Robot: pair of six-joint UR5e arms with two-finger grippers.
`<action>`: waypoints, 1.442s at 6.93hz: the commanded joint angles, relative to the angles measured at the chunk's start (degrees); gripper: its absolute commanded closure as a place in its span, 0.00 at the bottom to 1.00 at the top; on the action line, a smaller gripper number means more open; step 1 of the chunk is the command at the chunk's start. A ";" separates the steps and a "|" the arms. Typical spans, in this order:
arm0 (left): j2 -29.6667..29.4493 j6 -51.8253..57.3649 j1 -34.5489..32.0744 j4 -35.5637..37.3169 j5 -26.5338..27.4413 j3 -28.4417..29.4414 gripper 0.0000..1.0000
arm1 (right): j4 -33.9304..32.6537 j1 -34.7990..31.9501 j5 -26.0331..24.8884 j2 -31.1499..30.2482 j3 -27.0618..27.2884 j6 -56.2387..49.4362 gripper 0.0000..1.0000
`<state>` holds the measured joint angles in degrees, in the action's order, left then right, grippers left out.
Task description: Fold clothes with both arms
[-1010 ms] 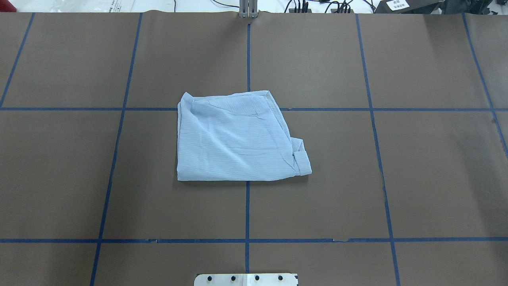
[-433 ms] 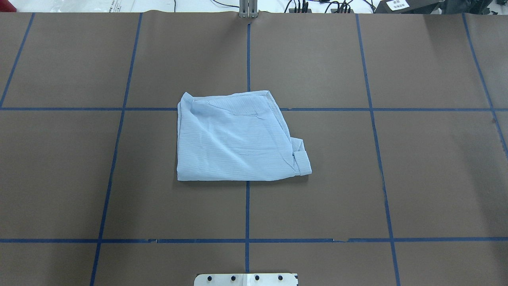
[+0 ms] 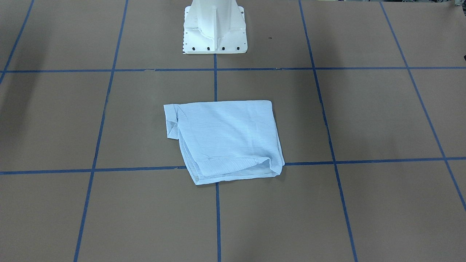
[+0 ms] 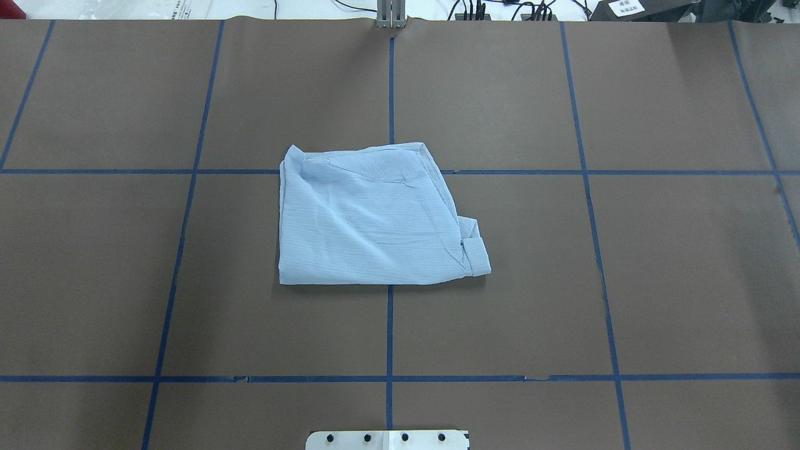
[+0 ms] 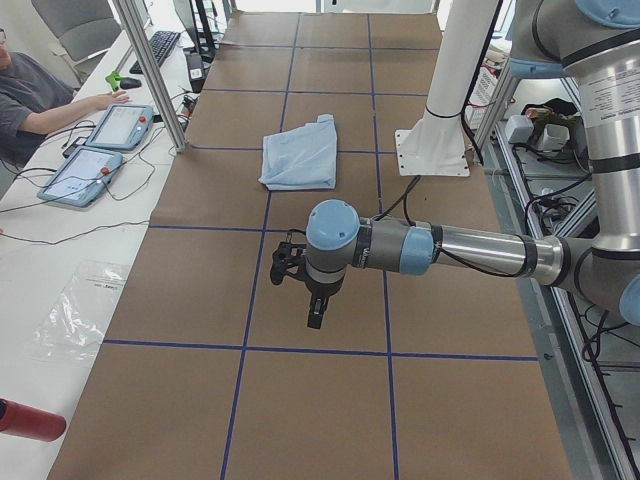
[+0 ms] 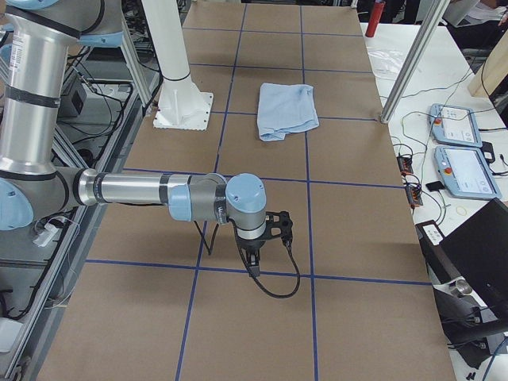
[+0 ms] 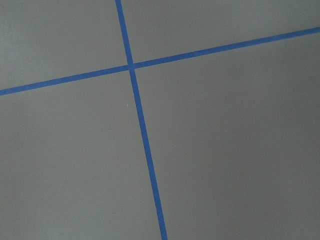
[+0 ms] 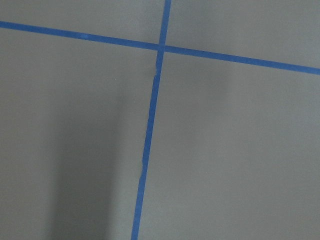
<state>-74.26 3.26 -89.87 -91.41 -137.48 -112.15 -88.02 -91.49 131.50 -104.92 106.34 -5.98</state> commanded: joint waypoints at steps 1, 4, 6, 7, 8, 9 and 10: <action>0.34 1.04 -0.04 0.26 0.45 0.61 0.00 | 0.13 0.00 0.16 -0.28 0.00 0.00 0.00; 0.42 0.52 -0.04 0.44 0.37 0.88 0.00 | 0.31 0.00 0.16 -0.63 0.00 0.00 0.00; 0.26 0.70 0.05 0.27 0.54 0.96 0.00 | 0.31 0.00 0.16 -0.63 -0.08 0.00 0.00; 0.26 0.78 -0.04 0.09 0.45 1.05 0.00 | 0.40 0.00 0.16 -0.63 -0.09 0.00 0.00; 0.34 0.79 -0.04 0.09 0.37 0.97 0.00 | 0.40 0.00 0.16 -0.63 -0.09 0.00 0.00; 0.34 0.70 -0.04 0.18 0.37 0.96 0.00 | 0.40 0.00 0.16 -0.63 -0.09 0.00 0.00; 0.26 0.70 -0.04 0.09 0.37 0.96 0.00 | 0.40 0.00 0.16 -0.63 -0.09 0.00 0.00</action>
<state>-73.95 3.98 -89.91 -91.27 -137.10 -111.18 -87.63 -91.49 131.66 -105.55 106.26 -5.98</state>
